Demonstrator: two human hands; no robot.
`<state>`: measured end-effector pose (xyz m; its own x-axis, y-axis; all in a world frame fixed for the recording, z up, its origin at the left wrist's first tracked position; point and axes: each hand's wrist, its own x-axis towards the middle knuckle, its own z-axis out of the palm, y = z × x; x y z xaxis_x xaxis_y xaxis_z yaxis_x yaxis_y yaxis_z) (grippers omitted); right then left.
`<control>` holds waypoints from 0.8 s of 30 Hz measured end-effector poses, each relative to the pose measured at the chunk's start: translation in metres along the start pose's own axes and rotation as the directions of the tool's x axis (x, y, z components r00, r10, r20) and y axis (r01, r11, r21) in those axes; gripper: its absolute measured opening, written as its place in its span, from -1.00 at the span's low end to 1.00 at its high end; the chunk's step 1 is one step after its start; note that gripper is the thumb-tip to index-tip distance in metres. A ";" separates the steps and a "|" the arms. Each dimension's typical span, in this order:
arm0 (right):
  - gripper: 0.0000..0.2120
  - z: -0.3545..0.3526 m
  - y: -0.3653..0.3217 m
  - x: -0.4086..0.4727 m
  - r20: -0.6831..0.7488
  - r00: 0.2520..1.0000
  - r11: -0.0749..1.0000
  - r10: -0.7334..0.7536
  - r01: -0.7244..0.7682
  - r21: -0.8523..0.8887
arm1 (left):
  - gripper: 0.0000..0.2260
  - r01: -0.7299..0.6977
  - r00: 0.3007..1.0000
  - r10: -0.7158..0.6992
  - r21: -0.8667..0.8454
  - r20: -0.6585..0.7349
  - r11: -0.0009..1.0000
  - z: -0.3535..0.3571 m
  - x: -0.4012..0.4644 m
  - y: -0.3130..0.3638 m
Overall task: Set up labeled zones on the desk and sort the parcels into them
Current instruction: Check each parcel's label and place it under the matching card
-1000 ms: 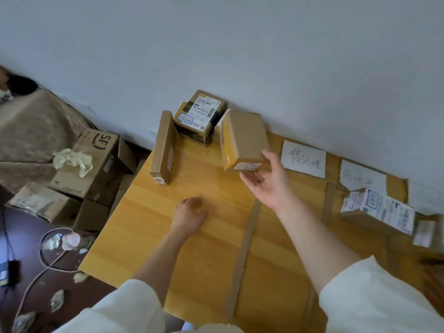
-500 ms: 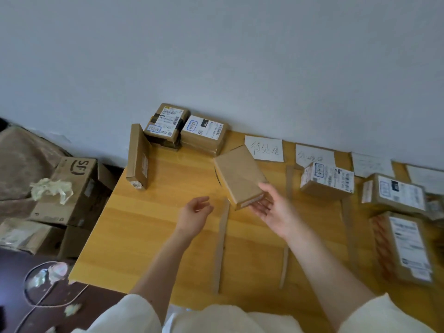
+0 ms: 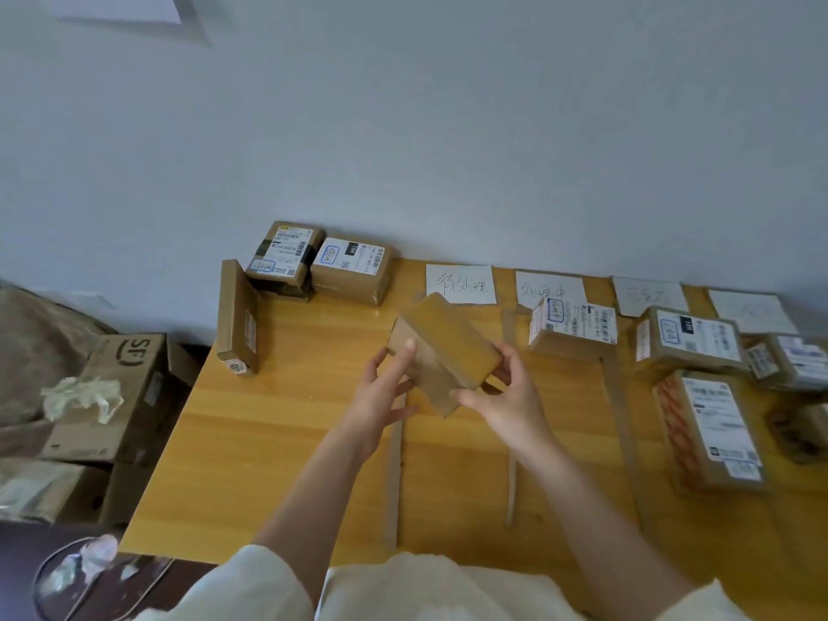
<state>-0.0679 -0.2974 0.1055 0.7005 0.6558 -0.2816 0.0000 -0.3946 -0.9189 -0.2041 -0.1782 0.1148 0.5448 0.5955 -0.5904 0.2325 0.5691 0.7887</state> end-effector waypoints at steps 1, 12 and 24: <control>-0.17 -0.001 0.003 0.000 0.002 0.999 0.999 -0.033 0.033 -0.026 | -0.07 0.008 1.000 -0.008 -0.013 0.013 1.000 0.002 -0.001 0.001; -0.18 -0.010 0.007 -0.014 0.072 0.991 0.961 0.112 -0.127 0.245 | -0.29 0.005 1.000 -0.005 -0.046 -0.018 0.999 0.010 0.004 -0.012; -0.38 -0.018 0.002 -0.018 0.547 0.704 0.348 0.453 -0.705 0.618 | -0.52 -0.040 0.983 0.070 -0.171 0.170 0.984 0.006 0.007 -0.016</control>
<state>-0.0674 -0.3213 0.1131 0.1021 0.6349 -0.7658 -0.9348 -0.2021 -0.2921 -0.1989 -0.1866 0.0997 0.6886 0.5289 -0.4961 0.0691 0.6332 0.7709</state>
